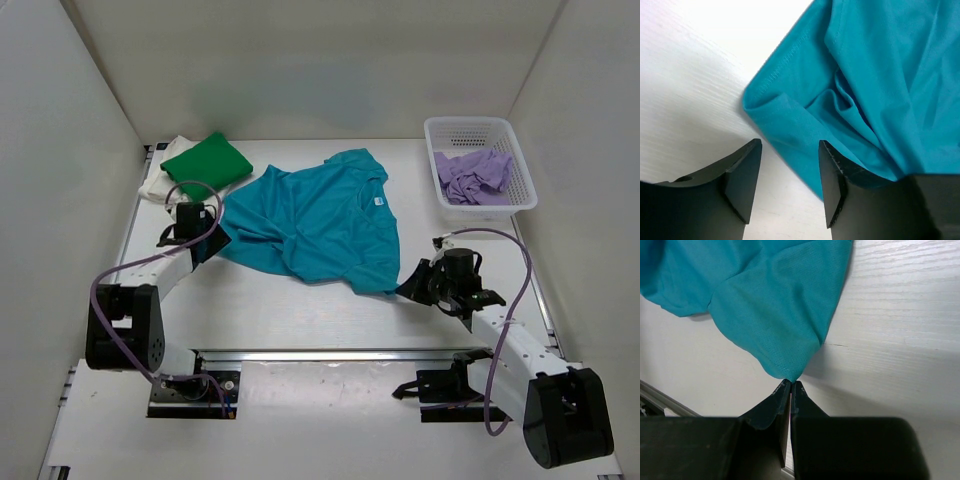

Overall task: Fold and stack the t-shirts
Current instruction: Flatten out the tshirt

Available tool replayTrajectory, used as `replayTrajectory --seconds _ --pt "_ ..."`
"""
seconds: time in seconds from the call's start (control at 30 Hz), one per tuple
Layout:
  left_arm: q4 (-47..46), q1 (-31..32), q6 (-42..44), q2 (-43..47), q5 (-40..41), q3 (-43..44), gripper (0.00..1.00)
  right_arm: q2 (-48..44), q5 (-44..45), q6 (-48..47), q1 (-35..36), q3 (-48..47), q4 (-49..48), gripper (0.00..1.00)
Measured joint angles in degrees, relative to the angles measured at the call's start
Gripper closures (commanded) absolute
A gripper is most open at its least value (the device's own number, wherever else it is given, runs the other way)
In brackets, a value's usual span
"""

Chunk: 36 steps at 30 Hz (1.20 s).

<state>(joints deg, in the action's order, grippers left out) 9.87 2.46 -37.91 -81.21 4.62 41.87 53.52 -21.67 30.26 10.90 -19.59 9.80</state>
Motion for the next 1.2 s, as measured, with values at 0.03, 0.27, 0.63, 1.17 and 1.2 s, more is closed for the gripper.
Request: replayTrajectory --seconds 0.03,0.27,0.63,1.17,1.2 --pt "0.11 0.0 0.13 -0.24 0.52 0.39 0.5 0.02 -0.2 -0.02 0.28 0.0 -0.07 1.0" --pt "1.75 0.11 2.08 -10.99 1.86 7.26 0.54 -0.39 -1.81 -0.04 -0.09 0.0 -0.81 1.0" --pt "4.5 0.24 2.49 -8.66 2.23 5.33 1.0 -1.29 -3.26 -0.02 -0.92 0.0 -2.51 1.0" --pt "6.6 -0.79 1.7 19.04 2.38 -6.58 0.52 -6.34 -2.01 -0.31 -0.46 1.92 1.86 1.0" --pt "6.49 0.17 1.49 16.0 2.47 -5.27 0.55 -6.29 -1.9 -0.33 -0.42 1.92 1.84 1.0"
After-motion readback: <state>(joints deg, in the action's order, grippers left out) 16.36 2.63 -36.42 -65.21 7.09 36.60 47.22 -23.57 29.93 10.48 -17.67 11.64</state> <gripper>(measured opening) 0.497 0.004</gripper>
